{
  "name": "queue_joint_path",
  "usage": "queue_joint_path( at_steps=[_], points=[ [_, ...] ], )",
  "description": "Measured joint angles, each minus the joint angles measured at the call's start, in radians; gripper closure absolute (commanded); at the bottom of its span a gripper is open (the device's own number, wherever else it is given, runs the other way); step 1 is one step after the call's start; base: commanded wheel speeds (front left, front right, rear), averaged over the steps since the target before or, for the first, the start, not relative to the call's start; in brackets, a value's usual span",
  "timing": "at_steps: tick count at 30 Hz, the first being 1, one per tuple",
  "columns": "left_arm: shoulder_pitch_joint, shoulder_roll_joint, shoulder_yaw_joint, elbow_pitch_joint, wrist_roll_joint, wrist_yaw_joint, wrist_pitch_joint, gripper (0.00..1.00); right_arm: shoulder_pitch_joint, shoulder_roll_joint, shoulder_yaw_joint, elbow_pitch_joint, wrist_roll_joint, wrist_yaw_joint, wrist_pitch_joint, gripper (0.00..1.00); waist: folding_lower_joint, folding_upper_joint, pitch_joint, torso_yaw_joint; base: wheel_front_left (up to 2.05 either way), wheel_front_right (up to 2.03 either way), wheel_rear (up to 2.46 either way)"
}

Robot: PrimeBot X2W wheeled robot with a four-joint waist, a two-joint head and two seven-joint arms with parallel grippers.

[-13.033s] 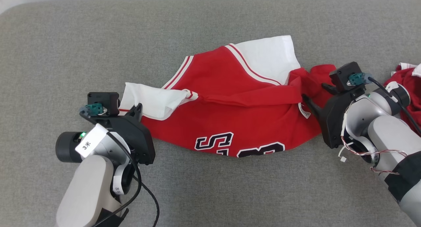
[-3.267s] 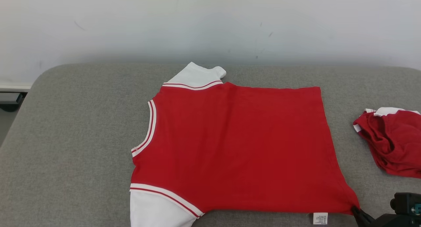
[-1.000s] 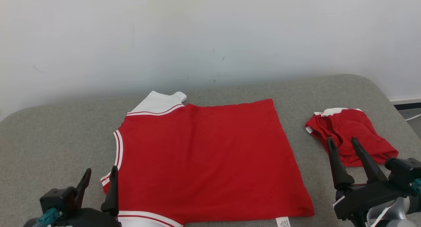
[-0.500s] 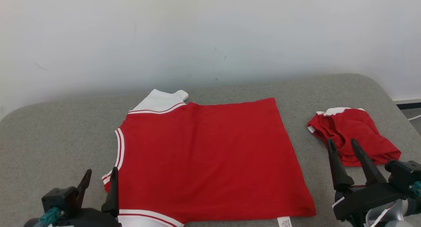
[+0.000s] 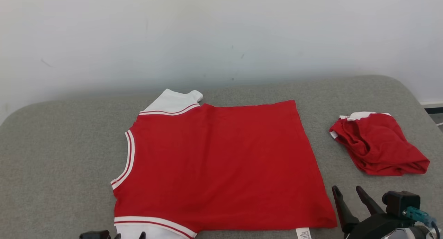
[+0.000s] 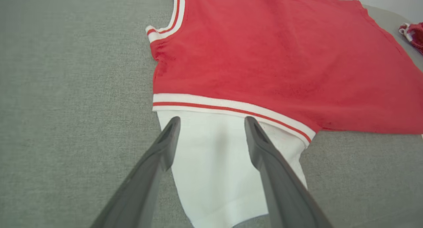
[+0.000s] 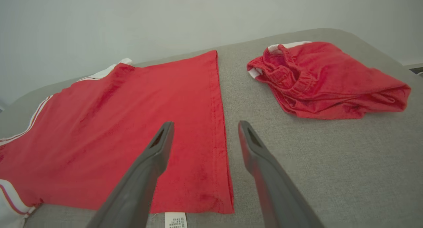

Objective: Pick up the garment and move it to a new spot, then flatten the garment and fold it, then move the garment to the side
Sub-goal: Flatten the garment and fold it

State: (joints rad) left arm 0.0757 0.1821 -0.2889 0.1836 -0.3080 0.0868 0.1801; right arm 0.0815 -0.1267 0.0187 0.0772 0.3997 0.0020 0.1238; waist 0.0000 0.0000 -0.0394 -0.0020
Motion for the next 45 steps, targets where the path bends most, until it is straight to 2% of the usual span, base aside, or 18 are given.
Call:
queue_joint_path(
  at_steps=[18, 19, 20, 21, 23, 28, 36, 45],
  points=[
    [0.025, -0.026, 0.023, 0.098, -0.036, 0.019, 0.145, 0.00, -0.008, 0.003, 0.030, 0.052, -0.015, -0.012, 0.035, 0.00, 0.0000, 0.0000, 0.022, 0.002, 0.00, 0.00, 0.00],
    [0.025, -0.026, 0.025, 0.099, -0.036, 0.019, 0.146, 0.42, -0.008, 0.003, 0.029, 0.052, -0.015, -0.012, 0.035, 0.00, 0.0000, 0.0000, 0.022, 0.001, 0.00, 0.00, 0.00],
    [0.025, -0.027, 0.026, 0.099, -0.036, 0.019, 0.155, 0.58, -0.008, 0.002, 0.029, 0.052, -0.016, -0.012, 0.035, 0.00, 0.0000, 0.0000, 0.022, 0.001, 0.00, 0.00, 0.00],
    [0.025, -0.028, 0.028, 0.101, -0.036, 0.020, 0.159, 0.67, -0.008, 0.002, 0.029, 0.052, -0.016, -0.012, 0.035, 0.00, 0.0000, 0.0001, 0.022, 0.000, 0.00, 0.00, 0.00],
    [0.025, -0.029, 0.030, 0.106, -0.036, 0.020, 0.167, 1.00, -0.008, 0.002, 0.029, 0.053, -0.016, -0.012, 0.035, 0.00, 0.0000, 0.0000, 0.023, -0.001, 0.00, 0.00, 0.00],
    [0.024, -0.031, 0.039, 0.107, -0.036, 0.027, 0.177, 1.00, -0.008, 0.001, 0.030, 0.058, -0.017, -0.012, 0.045, 0.00, 0.0000, 0.0000, 0.025, -0.005, 0.00, 0.00, 0.00],
    [0.022, -0.036, 0.044, 0.107, -0.036, 0.027, 0.190, 1.00, 0.013, -0.018, 0.051, 0.098, -0.058, -0.048, 0.133, 0.00, 0.0000, 0.0000, 0.029, -0.006, 0.00, 0.00, 0.00],
    [0.021, -0.041, 0.044, 0.100, -0.035, 0.028, 0.203, 1.00, 0.002, -0.020, 0.054, 0.130, -0.059, -0.064, 0.186, 0.00, 0.0000, 0.0000, 0.042, -0.002, 0.00, 0.00, 0.00]
  ],
)
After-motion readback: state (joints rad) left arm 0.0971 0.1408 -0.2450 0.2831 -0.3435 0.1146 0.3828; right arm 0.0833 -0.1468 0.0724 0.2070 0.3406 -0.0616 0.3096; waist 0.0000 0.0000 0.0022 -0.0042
